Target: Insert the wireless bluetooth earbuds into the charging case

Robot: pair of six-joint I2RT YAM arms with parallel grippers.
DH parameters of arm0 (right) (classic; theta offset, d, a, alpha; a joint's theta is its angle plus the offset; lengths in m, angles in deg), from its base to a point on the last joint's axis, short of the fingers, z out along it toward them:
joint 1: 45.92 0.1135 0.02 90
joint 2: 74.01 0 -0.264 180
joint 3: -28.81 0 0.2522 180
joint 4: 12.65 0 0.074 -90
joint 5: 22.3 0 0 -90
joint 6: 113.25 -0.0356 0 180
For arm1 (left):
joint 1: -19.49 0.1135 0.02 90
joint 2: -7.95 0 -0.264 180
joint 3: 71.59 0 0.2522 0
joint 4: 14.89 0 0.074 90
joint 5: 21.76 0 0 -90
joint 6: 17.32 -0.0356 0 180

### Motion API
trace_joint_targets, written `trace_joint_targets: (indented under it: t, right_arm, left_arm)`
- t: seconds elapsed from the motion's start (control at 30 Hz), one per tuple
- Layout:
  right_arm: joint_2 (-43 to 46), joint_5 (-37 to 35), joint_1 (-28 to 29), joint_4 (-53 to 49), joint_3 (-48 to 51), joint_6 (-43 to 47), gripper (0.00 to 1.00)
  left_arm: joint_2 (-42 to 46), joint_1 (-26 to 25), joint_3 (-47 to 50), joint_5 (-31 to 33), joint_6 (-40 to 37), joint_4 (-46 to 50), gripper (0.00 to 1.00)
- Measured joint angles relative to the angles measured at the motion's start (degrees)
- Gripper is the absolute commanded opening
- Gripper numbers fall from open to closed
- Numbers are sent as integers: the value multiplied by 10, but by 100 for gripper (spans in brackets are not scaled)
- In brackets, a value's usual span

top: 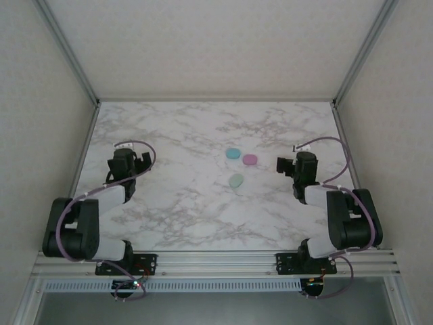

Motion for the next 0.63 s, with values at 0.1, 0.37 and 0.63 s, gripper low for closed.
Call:
trace_joint_targets:
  t: [0.1, 0.37, 0.63]
  right_arm:
    - [-16, 21, -4, 41, 25, 2, 99]
    - [-22, 24, -12, 74, 26, -1, 99]
    - [-22, 24, -12, 80, 26, -2, 99]
  left_arm:
    - [-28, 6, 14, -23, -4, -53, 100]
    - [-35, 8, 43, -55, -8, -145, 100]
    - [-43, 8, 52, -52, -10, -173, 100]
